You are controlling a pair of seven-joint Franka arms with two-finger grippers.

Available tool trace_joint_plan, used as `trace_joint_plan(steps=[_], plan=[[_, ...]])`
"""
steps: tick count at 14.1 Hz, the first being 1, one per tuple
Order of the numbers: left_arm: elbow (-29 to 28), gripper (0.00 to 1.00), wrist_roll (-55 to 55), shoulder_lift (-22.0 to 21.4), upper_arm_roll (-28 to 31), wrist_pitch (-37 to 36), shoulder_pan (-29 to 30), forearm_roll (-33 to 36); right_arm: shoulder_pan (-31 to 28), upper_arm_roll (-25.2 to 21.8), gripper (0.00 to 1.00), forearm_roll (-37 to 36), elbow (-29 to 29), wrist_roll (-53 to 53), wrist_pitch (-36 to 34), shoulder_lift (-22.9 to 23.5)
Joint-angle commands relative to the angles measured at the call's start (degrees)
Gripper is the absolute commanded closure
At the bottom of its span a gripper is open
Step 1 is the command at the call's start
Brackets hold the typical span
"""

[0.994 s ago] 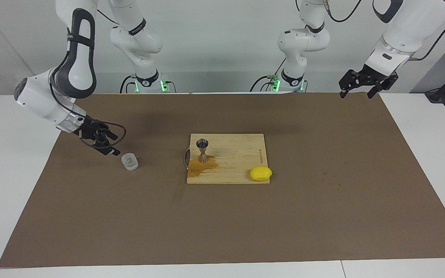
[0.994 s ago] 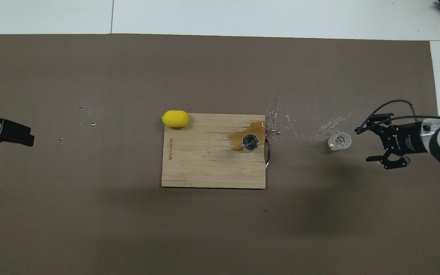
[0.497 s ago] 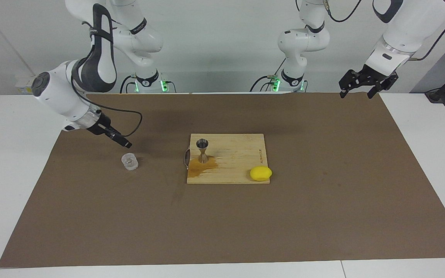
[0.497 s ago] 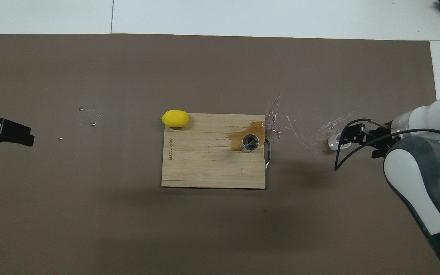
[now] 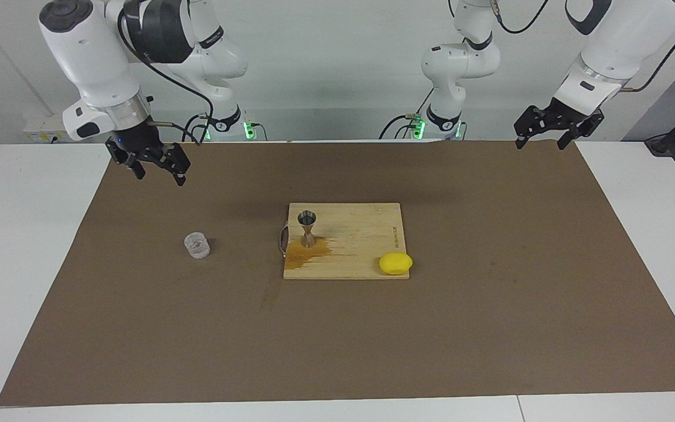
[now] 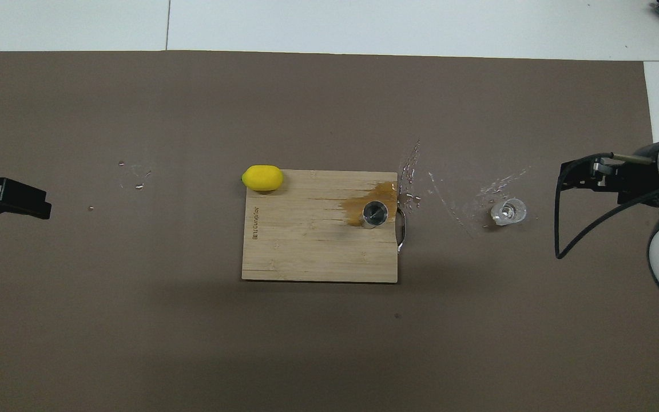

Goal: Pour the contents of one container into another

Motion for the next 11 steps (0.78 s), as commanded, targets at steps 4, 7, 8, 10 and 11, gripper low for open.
trace_joint_plan(steps=[4, 7, 8, 10, 11], plan=[[-0.7, 0.0, -0.4, -0.8, 0.6, 0.1, -0.7, 0.0, 0.4, -0.1, 0.0, -1.4, 9.3, -0.9, -8.9, 2.3], [-0.7, 0.0, -0.4, -0.8, 0.6, 0.1, -0.7, 0.0, 0.7, -0.2, 0.0, -2.3, 13.6, -0.9, -15.2, 4.2], [-0.7, 0.0, -0.4, -0.8, 0.6, 0.1, -0.7, 0.0, 0.8, 0.0, 0.0, -3.5, 12.7, -1.0, -15.8, 4.0], [-0.7, 0.0, -0.4, -0.8, 0.6, 0.1, -0.7, 0.0, 0.8, 0.0, 0.0, -3.2, 11.2, -2.8, -15.8, 3.3], [-0.7, 0.0, -0.4, -0.8, 0.6, 0.1, -0.7, 0.0, 0.8, 0.0, 0.0, -3.1, 9.9, -4.9, -15.8, 2.6]])
